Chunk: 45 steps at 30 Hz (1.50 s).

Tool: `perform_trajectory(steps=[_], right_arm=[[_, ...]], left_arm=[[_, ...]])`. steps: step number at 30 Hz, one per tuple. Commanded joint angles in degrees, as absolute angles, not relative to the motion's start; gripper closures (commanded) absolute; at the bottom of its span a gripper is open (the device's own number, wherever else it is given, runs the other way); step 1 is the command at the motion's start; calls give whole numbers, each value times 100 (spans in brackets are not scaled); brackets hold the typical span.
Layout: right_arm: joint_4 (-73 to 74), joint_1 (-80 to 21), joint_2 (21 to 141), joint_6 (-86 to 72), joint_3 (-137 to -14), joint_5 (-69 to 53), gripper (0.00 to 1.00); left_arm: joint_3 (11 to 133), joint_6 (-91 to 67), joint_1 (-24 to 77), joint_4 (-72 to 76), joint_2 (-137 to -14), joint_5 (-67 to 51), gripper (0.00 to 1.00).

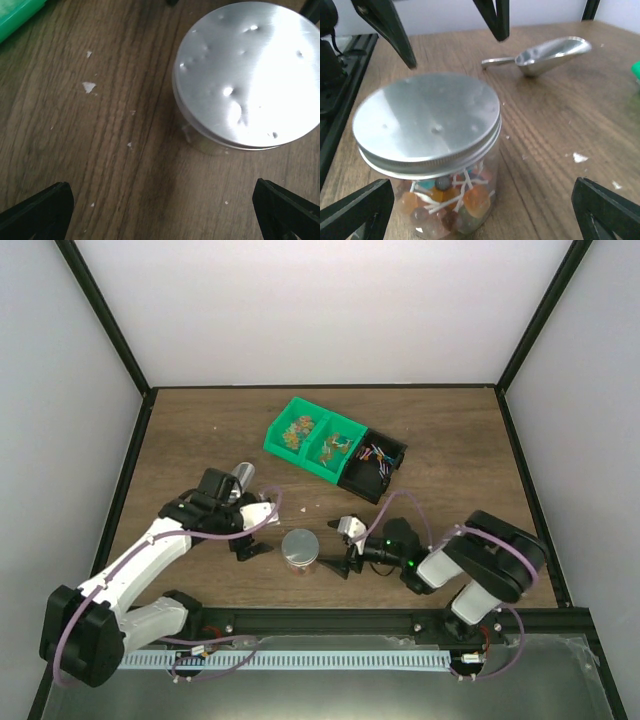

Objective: Pack the candies

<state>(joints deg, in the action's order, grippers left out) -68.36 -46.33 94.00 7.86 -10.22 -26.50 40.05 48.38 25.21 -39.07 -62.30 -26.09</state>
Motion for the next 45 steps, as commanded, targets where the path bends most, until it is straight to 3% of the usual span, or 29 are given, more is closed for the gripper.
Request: perform_trajectory(steps=[1,12,19,28,38,45], right_arm=[[-6104,-4502,8552,691,-866,-3009,0],[-3914,-3849,6432,361,-1403,-3404,0],[-2532,-2668,6584,-92,-3105,-3866,0],[-1492,-996,7228,-561,-4889,-4289,0],[-610,965,7352,-456,-4946,-4341,0],[-306,1450,6841,-50,-4109,-4187,0]], left_arm=[[4245,4502,2253,-3672,-6262,-2660,0],[5659,3022,1692,-3302,-7213,-2844,0],[7585,2404,1416,-3772,-8558,-2116,0],[10339,1021,230,-4918,-10458,-2845,0],[9235,762,-559,-4345,-10177,-1909,0],[7670,764,-572,-3870,-9445,-1480,0]])
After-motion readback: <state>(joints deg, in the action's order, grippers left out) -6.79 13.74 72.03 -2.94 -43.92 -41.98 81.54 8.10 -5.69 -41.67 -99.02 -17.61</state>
